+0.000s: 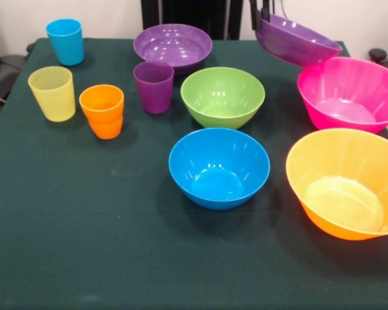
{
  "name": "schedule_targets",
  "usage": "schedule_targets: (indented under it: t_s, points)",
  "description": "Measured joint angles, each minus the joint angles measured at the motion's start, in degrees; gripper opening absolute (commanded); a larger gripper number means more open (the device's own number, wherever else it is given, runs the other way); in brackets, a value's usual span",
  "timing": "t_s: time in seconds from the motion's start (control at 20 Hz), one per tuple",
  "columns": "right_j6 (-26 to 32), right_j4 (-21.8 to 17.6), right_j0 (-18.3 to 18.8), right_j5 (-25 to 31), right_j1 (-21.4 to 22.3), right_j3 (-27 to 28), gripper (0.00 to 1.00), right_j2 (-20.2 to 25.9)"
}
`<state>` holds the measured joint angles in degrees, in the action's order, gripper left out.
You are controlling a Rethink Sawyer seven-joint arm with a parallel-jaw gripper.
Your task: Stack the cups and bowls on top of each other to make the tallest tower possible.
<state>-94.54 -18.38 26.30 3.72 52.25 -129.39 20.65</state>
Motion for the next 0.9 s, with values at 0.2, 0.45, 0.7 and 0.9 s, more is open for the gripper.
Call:
schedule_targets:
  t_s: [0.2,0.45,0.7,0.9]
  points:
    - [0.0,0.2,-0.5,0.2,-1.6,1.9,0.00,-0.5]
    - [0.0,2.0,-3.9,3.5,-2.5,5.7,0.00,-2.2]
    - [0.0,3.6,-6.4,6.1,-2.5,8.1,0.00,-2.9]
    - [0.0,5.2,-7.3,7.5,-2.5,9.1,0.00,-3.0]
